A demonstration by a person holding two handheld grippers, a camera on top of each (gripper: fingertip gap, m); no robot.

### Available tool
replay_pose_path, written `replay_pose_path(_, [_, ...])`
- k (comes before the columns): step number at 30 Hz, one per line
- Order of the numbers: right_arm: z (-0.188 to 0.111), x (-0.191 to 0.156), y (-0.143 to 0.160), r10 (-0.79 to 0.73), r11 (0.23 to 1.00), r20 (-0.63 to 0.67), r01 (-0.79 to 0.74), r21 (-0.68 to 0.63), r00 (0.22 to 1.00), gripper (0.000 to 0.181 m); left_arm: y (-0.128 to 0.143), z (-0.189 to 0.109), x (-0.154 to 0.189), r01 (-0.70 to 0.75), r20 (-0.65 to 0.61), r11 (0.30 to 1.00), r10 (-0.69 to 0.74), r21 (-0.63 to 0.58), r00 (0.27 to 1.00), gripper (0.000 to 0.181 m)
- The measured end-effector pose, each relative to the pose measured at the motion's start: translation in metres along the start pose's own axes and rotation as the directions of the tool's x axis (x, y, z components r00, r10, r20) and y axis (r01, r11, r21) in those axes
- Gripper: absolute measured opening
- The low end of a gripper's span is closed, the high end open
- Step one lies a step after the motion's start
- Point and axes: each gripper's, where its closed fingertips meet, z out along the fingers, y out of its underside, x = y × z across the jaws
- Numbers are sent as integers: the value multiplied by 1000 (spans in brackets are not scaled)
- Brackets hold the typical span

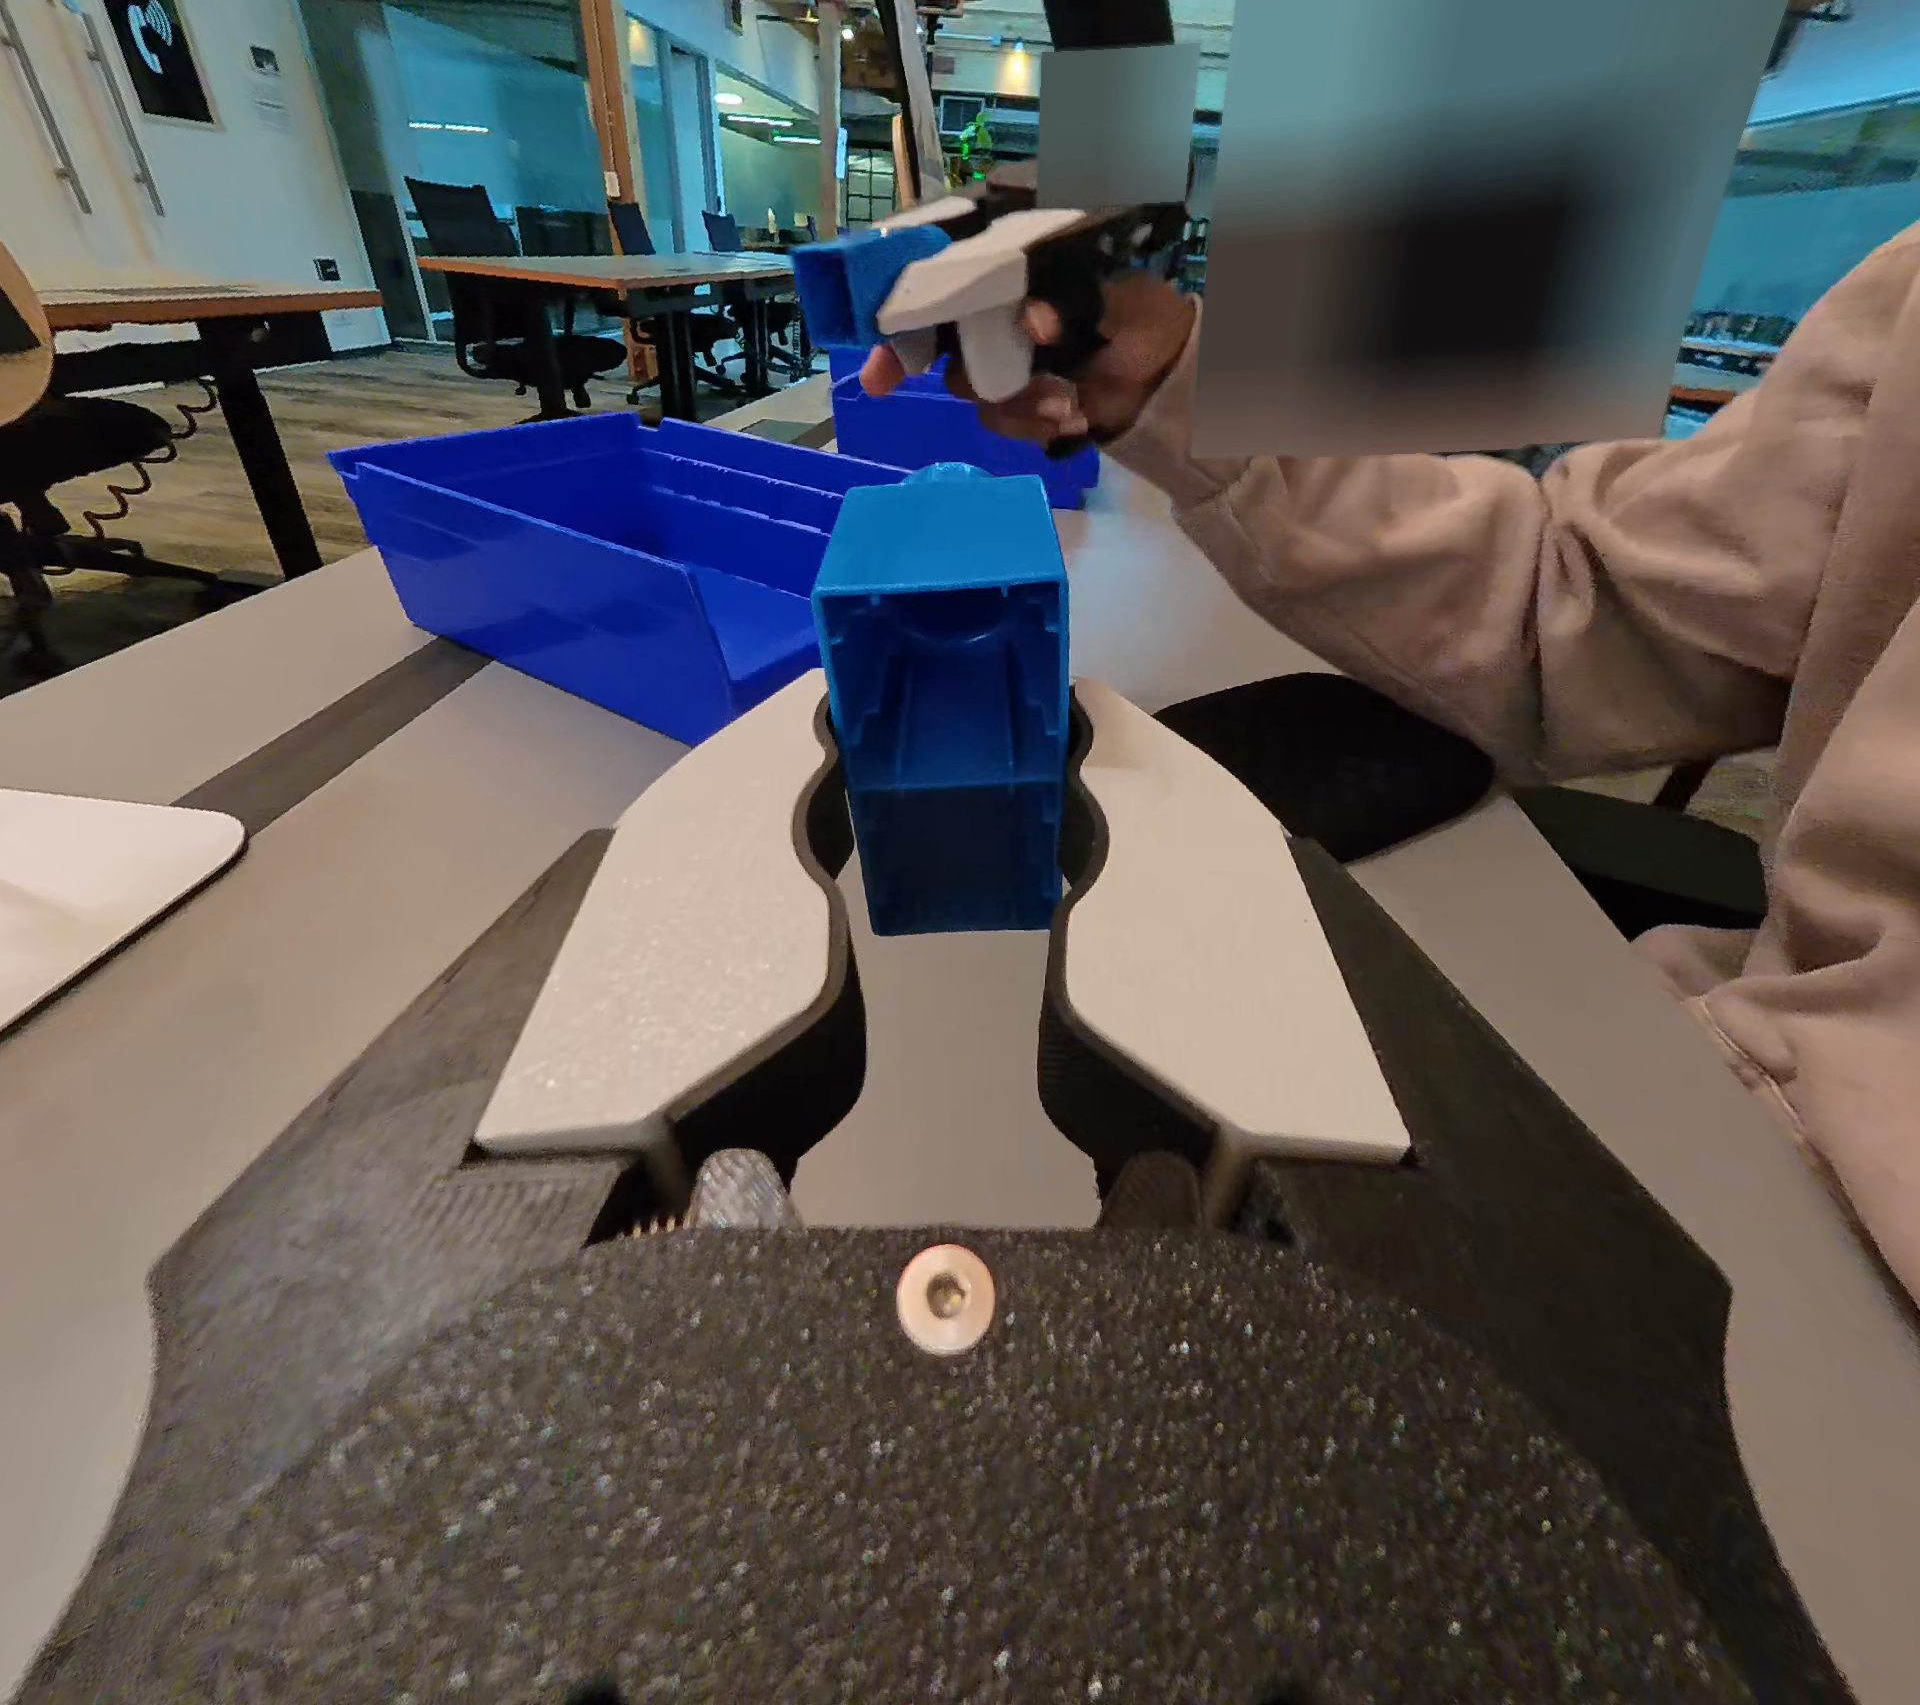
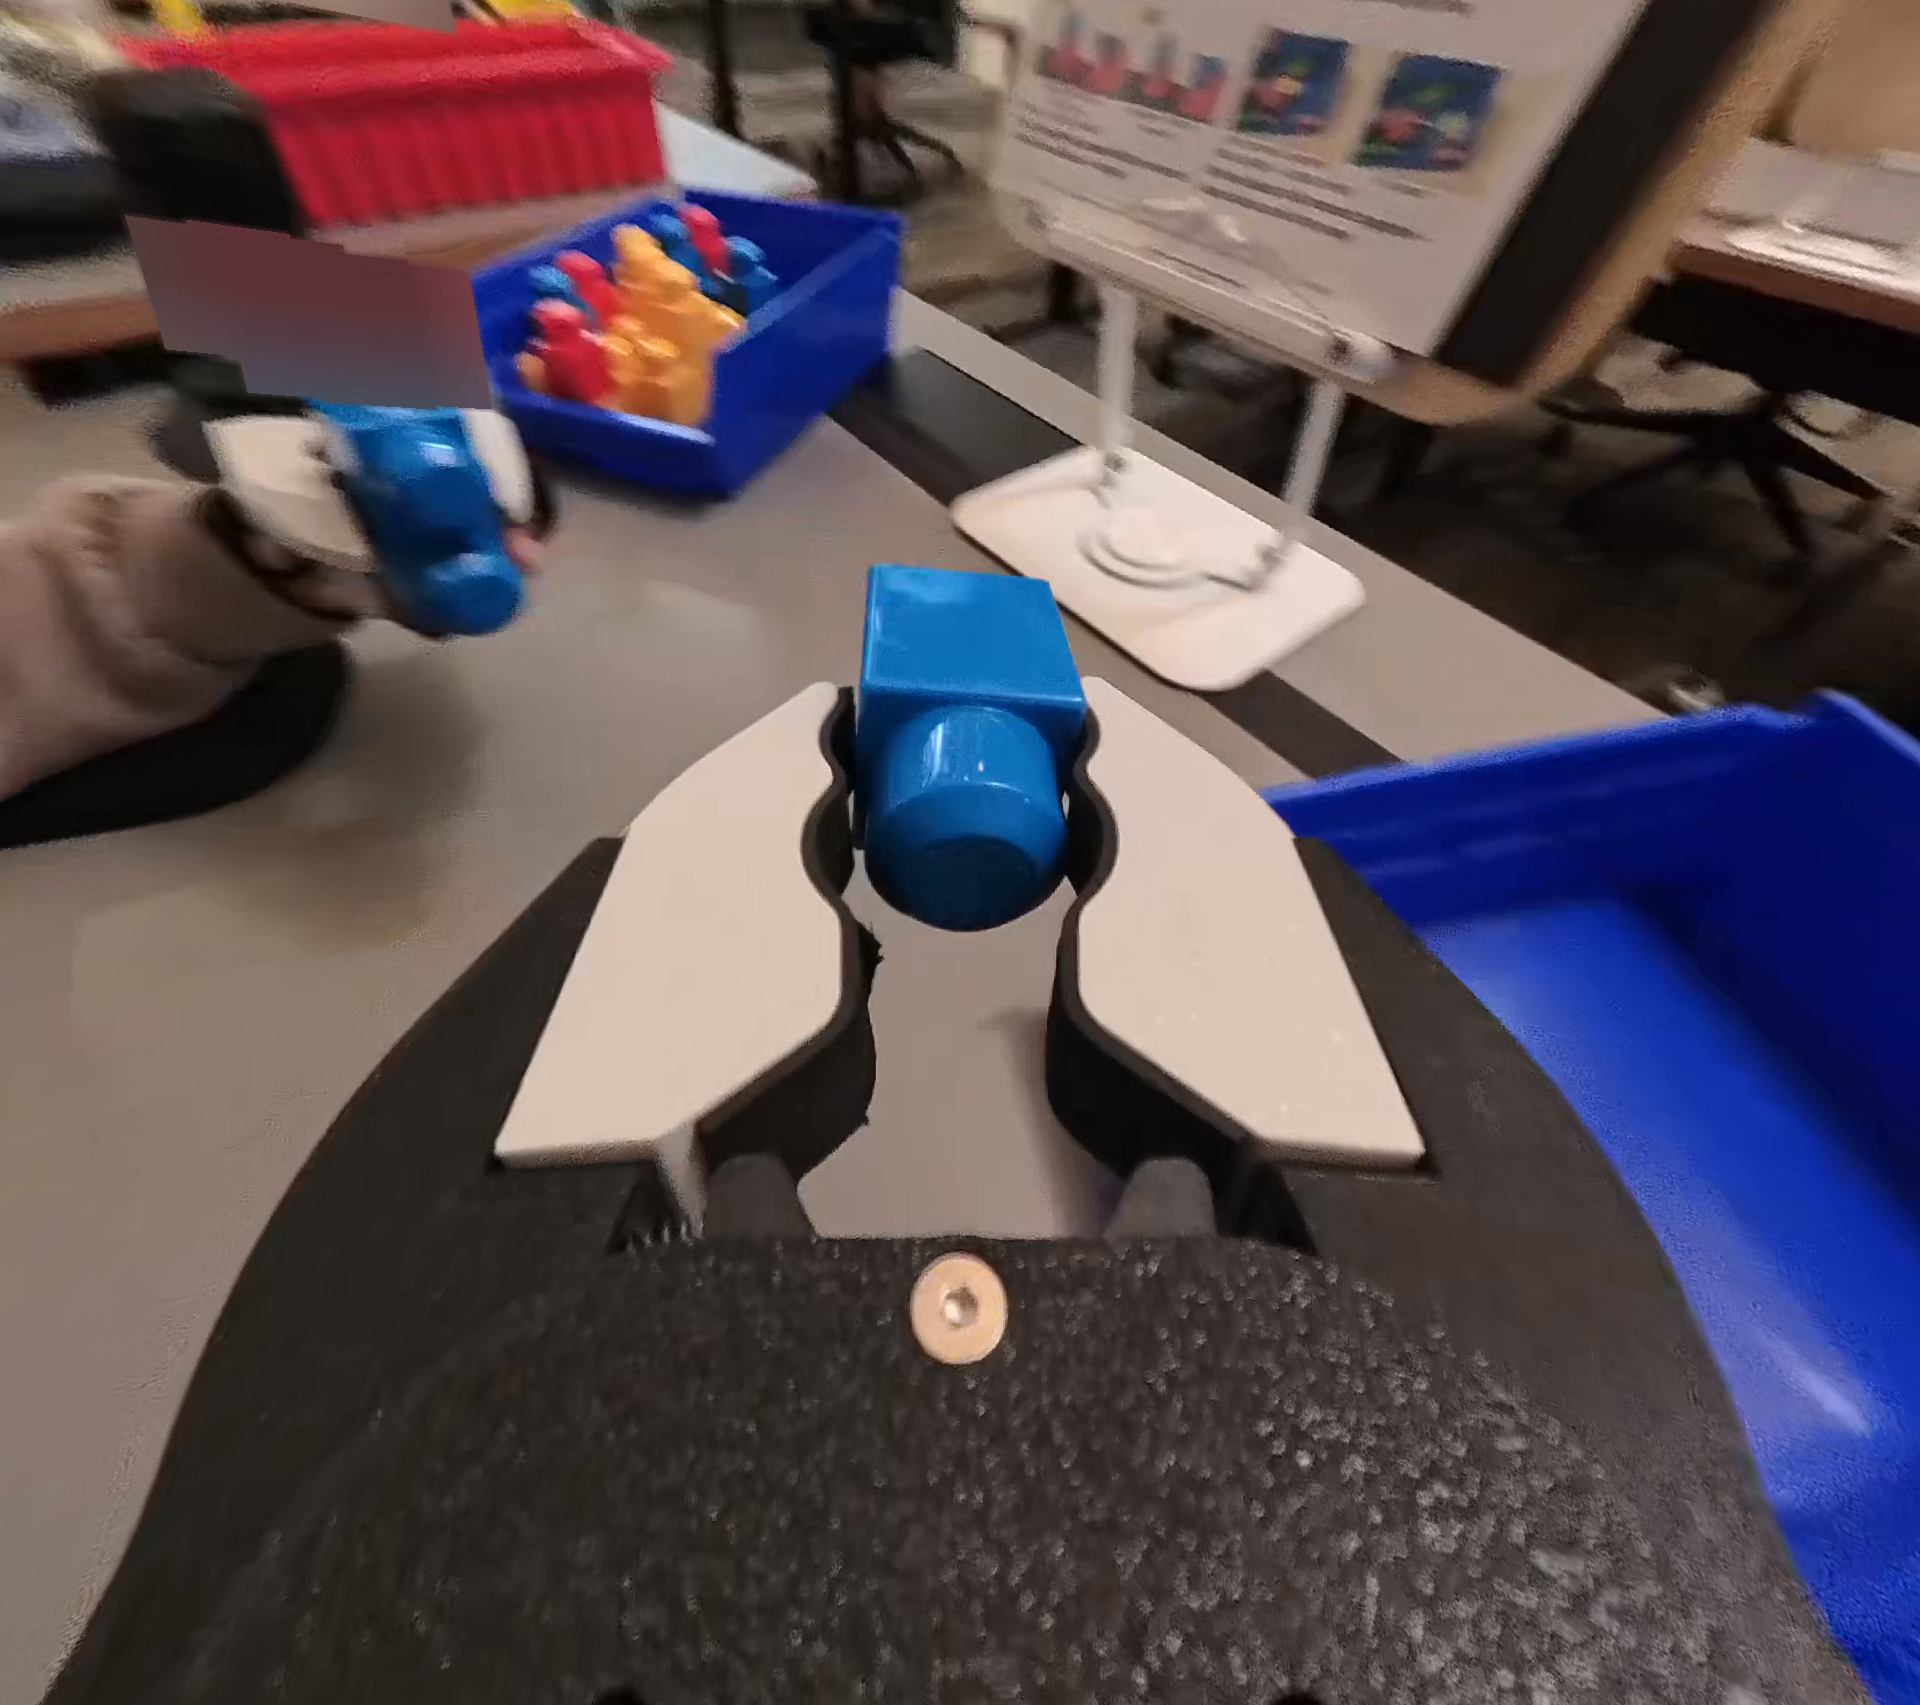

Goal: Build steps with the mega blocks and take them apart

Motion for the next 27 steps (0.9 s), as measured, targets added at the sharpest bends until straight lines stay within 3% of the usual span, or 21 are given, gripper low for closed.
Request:
replay_pose_path(5, [-1,92,11,-82,940,-141,30,-341,987,37,0,0,1,-26,10,1000,26,-11,1000,37])
replay_pose_path(8, [11,145,39,-104,832,-147,5,-554,984,37,2,1,0,-36,21,999,37,-21,999,37])
replay_pose_path(13, [40,204,91,-153,640,-83,35,-768,985,37,8,0,-7,-44,58,998,46,-43,997,37])
replay_pose_path(22, [79,250,157,-123,420,43,91,-903,992,38,32,1,-19,-25,88,993,35,-117,996,37])
replay_pose_path(27, [78,238,165,-57,358,143,154,-921,988,37,38,1,-22,-17,90,991,29,-136,996,37])
